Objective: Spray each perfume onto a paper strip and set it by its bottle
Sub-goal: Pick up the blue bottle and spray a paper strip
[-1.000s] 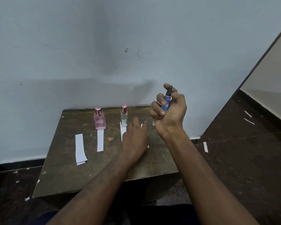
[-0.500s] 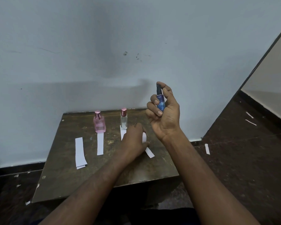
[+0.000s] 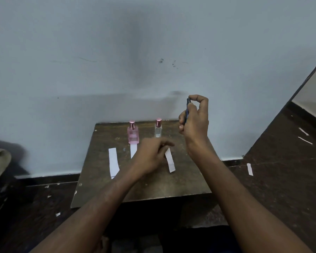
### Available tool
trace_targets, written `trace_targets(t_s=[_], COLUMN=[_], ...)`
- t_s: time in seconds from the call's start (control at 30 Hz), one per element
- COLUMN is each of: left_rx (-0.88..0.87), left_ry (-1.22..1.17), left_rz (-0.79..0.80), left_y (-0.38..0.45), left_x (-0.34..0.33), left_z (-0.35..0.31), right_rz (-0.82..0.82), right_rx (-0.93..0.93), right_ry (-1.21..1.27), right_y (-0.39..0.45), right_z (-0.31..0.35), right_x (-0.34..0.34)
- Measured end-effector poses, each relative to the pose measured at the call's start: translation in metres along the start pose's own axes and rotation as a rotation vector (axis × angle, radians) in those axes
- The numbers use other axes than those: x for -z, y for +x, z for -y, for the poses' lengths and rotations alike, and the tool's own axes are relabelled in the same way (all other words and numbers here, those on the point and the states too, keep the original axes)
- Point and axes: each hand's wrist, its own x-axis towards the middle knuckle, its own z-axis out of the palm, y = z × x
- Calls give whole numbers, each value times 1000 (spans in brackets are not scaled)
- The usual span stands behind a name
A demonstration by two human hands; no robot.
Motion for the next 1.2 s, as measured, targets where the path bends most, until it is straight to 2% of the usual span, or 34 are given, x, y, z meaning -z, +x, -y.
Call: trace_targets(t_s=[0.07, 0.17, 0.37, 0.47, 0.63, 0.77, 0.8, 0.97, 1.07, 1.2], left_rx=[6, 25, 260, 422, 558, 556, 535, 409, 433, 534], left_ry=[-73, -60, -169, -290, -548, -986, -1029, -866, -872, -910], left_rz=[-90, -309, -750, -874, -892, -909, -903, -910, -982, -969], left_y=[-11, -33, -74, -94, -107, -108, -106, -100, -100, -97], left_x=[15, 47, 99, 118, 125, 125, 129, 140, 138, 134], left_z=[3, 9, 24, 28, 37, 34, 35, 43, 49, 51], right_rz=[19, 57, 142, 198, 279, 248, 225, 197, 237, 282], right_rx=[41, 161, 403, 484, 606, 697, 711, 763, 748, 722], right_ry=[-57, -144, -252, -271, -351, -361, -371, -390, -368, -283], right_y=[-6, -24, -62, -80, -91, -94, -94, -90, -91, -88], right_z=[0, -1, 2, 3, -4, -7, -6, 0, -11, -16], right_x=[-11, -31, -64, -86, -106, -113, -117, -133, -136, -149])
